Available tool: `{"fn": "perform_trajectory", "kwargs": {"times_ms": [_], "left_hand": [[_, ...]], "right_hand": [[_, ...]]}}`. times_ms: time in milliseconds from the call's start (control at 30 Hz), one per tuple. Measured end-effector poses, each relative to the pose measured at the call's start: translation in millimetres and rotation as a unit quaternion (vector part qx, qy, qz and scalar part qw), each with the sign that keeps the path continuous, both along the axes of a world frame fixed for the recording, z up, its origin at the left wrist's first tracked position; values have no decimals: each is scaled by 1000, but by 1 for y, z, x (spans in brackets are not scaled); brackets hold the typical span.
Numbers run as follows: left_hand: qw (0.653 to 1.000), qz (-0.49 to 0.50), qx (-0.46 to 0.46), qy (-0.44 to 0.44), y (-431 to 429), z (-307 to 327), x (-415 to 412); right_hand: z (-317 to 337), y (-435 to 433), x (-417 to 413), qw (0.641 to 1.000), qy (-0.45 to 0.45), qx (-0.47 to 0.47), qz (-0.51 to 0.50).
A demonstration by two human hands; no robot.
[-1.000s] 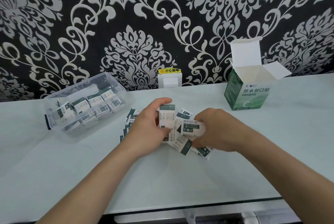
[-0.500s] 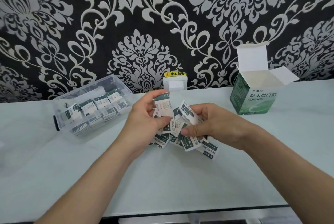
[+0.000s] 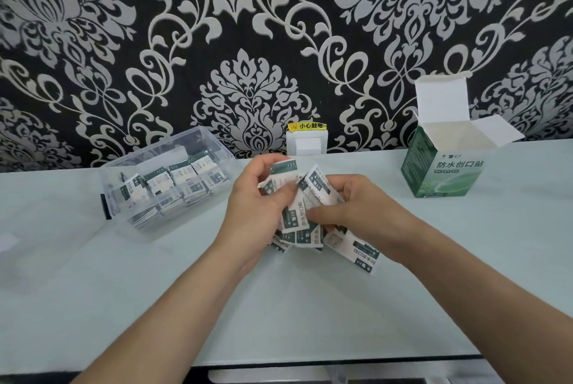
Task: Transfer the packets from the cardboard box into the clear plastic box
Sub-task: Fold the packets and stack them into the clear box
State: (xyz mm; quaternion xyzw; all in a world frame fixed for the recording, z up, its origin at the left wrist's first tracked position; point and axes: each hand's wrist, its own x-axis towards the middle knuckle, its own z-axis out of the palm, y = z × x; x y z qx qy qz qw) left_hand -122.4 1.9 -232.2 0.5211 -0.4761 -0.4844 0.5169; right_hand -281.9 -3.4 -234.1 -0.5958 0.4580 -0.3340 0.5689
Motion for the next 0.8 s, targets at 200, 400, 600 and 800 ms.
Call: {"fn": "perform_trajectory", "kwargs": {"times_ms": [200, 400, 600, 800], "left_hand": [[997, 14, 54, -48, 5, 0, -3], [962, 15, -73, -264, 10, 16, -1], [951, -45, -74, -297, 20, 18, -13], [904, -102, -77, -409, 25, 28, -13]], "right_hand": [[-2, 3, 10, 998, -62, -19, -7], [6, 8, 24, 970, -186, 154, -40], [6, 19, 36, 972, -161, 168, 11], [1, 14, 36, 950, -222, 217, 37]]}}
